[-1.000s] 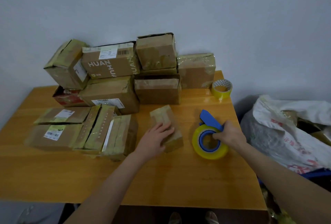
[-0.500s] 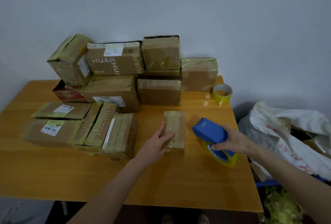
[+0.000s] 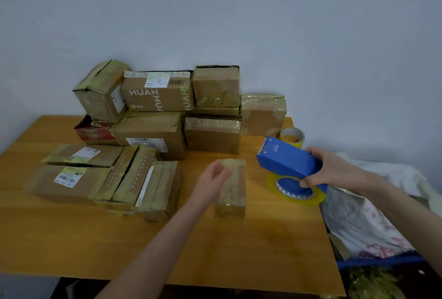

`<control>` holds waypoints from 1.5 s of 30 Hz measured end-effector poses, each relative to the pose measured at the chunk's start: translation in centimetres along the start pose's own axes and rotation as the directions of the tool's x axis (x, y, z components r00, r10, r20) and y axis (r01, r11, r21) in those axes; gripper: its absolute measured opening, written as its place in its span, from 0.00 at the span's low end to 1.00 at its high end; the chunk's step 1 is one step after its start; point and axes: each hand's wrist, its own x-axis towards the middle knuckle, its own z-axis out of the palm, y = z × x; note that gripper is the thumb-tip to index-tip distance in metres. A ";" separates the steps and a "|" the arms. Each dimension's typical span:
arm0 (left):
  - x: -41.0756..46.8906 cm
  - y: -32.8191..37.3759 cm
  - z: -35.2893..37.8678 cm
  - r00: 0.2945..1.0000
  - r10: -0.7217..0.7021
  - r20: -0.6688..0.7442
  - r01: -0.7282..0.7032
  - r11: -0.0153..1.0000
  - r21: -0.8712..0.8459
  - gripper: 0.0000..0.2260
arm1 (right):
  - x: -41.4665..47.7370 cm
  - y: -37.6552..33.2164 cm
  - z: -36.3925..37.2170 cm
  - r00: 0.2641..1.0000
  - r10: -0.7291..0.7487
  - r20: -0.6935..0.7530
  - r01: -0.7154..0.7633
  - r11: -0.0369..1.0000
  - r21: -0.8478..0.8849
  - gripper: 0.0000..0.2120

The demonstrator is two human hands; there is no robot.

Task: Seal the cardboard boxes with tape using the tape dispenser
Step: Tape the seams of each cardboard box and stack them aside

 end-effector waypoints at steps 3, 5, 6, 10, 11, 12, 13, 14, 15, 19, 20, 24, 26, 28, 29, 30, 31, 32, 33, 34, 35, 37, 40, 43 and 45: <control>-0.5 3.3 0.2 0.983 -0.102 0.151 0.144 0.941 -0.306 0.35 | -0.8 -1.7 -0.3 0.998 -0.054 0.025 0.055 0.998 -0.035 0.29; -0.8 4.4 0.3 0.981 -0.074 0.179 0.130 0.937 -0.324 0.30 | -1.1 -2.4 0.0 0.995 -0.085 0.047 0.087 0.995 -0.054 0.32; -0.9 4.6 0.3 0.983 -0.058 0.172 0.111 0.941 -0.319 0.26 | -1.1 -2.6 0.2 0.994 -0.093 0.054 0.096 0.994 -0.060 0.33; -1.0 3.8 0.2 0.993 -0.069 0.091 0.096 0.935 -0.341 0.08 | -1.3 -3.1 0.9 0.990 -0.114 0.076 0.120 0.990 -0.070 0.33; -0.9 3.6 0.2 0.994 -0.079 0.072 0.099 0.934 -0.343 0.05 | -1.3 -3.2 1.0 0.990 -0.118 0.083 0.125 0.989 -0.077 0.32; -1.0 3.4 0.1 0.995 -0.089 0.053 0.102 0.934 -0.343 0.03 | -1.3 -3.3 1.2 0.988 -0.125 0.089 0.133 0.987 -0.085 0.31; -0.9 3.2 0.0 0.994 -0.099 0.037 0.106 0.934 -0.340 0.03 | -1.3 -3.5 1.3 0.987 -0.133 0.092 0.142 0.985 -0.100 0.30; -0.9 3.1 0.0 0.994 -0.106 0.022 0.107 0.936 -0.335 0.03 | -1.3 -3.6 1.5 0.985 -0.146 0.091 0.156 0.980 -0.122 0.29; -0.9 3.0 0.0 0.994 -0.109 0.007 0.105 0.939 -0.326 0.04 | -1.2 -3.8 1.7 0.982 -0.166 0.093 0.179 0.973 -0.149 0.30; -1.0 2.7 0.1 0.995 -0.089 -0.048 0.077 0.973 -0.217 0.05 | -1.2 -4.3 2.3 0.960 -0.255 0.116 0.279 0.913 -0.297 0.34; -1.1 2.4 0.0 0.995 -0.076 -0.061 0.065 0.982 -0.179 0.06 | -1.2 -4.5 2.5 0.958 -0.259 0.120 0.285 0.896 -0.340 0.34; -1.8 1.1 -0.4 0.994 -0.057 -0.089 0.047 0.993 -0.108 0.06 | -0.9 -4.4 2.9 0.951 -0.259 0.167 0.305 0.867 -0.394 0.33; -2.3 0.2 -1.1 0.992 -0.075 -0.100 0.064 0.992 -0.106 0.05 | -0.9 -4.0 3.1 0.950 -0.242 0.196 0.301 0.874 -0.381 0.32; -2.7 -1.3 -2.7 0.984 -0.101 -0.146 0.083 0.989 -0.122 0.05 | -1.0 -2.9 3.0 0.952 -0.218 0.214 0.287 0.880 -0.379 0.31; -2.9 -2.3 -3.7 0.977 -0.118 -0.175 0.096 0.987 -0.131 0.06 | -1.1 -2.2 2.8 0.955 -0.204 0.217 0.276 0.882 -0.383 0.31; -3.0 -3.1 -4.6 0.971 -0.140 -0.195 0.115 0.984 -0.135 0.06 | -1.1 -1.4 2.5 0.958 -0.188 0.214 0.261 0.883 -0.390 0.30; -3.1 -3.9 -5.3 0.966 -0.164 -0.198 0.140 0.981 -0.133 0.07 | -1.1 -0.6 2.1 0.963 -0.163 0.214 0.239 0.883 -0.403 0.30; -3.1 -4.5 -5.6 0.964 -0.185 -0.189 0.163 0.979 -0.126 0.08 | -1.1 0.1 1.8 0.966 -0.135 0.220 0.219 0.881 -0.420 0.30; -3.1 -5.0 -5.6 0.964 -0.197 -0.179 0.178 0.977 -0.118 0.08 | -1.0 0.7 1.7 0.967 -0.106 0.230 0.200 0.879 -0.434 0.30; -2.9 -5.4 -5.4 0.964 -0.200 -0.176 0.183 0.977 -0.113 0.08 | -0.8 1.2 1.7 0.968 -0.084 0.238 0.185 0.878 -0.441 0.31; -2.8 -5.7 -5.1 0.964 -0.199 -0.178 0.181 0.977 -0.110 0.08 | -0.6 1.6 1.8 0.968 -0.072 0.241 0.176 0.879 -0.443 0.32; -2.5 -6.0 -4.5 0.965 -0.189 -0.180 0.174 0.980 -0.093 0.08 | -0.3 2.4 2.1 0.972 -0.064 0.227 0.162 0.882 -0.443 0.32; -1.8 -6.5 -4.1 0.961 -0.192 -0.197 0.185 0.981 -0.052 0.09 | 0.1 3.1 2.4 0.972 -0.055 0.227 0.155 0.879 -0.451 0.31; -1.0 -7.1 -3.9 0.955 -0.211 -0.210 0.212 0.977 -0.016 0.10 | 0.6 3.2 3.2 0.972 -0.033 0.232 0.144 0.866 -0.479 0.32; -0.7 -7.6 -4.0 0.951 -0.223 -0.213 0.225 0.974 -0.012 0.11 | 0.8 3.3 3.8 0.974 -0.023 0.224 0.135 0.856 -0.499 0.33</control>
